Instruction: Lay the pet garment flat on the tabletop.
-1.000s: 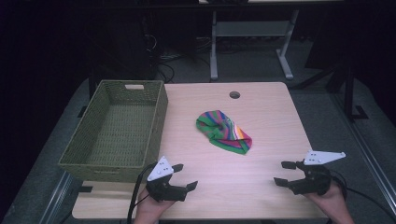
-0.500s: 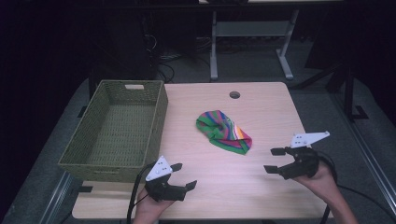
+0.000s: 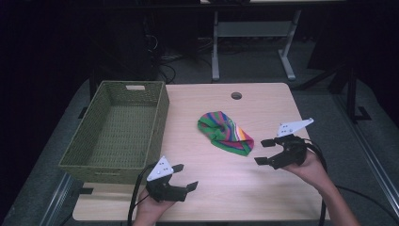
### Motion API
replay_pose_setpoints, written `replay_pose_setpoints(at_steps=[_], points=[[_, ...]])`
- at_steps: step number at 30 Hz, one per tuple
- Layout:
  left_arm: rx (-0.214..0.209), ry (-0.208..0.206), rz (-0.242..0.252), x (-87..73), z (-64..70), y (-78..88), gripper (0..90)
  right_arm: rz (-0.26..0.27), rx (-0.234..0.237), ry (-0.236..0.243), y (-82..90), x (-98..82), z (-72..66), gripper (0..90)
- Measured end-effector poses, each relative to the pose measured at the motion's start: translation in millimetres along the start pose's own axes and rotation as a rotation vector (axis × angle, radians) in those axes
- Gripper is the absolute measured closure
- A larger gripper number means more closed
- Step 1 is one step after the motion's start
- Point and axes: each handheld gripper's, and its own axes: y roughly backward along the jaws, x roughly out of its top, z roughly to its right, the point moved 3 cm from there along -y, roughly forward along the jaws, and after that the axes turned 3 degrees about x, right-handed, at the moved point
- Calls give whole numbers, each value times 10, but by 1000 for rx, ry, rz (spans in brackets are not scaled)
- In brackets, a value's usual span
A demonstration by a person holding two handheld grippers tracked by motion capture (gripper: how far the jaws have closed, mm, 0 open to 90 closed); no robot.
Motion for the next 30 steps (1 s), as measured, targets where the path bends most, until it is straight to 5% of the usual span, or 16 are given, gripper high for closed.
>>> replay_pose_setpoints(at_steps=[18, 30], points=[[-4, -5, -2, -4, -3, 8, 187, -26, -9, -8, -183, 533, 333, 204], [0, -9, 3, -2, -9, 20, 187, -111, 13, -7, -425, 715, 434, 192]])
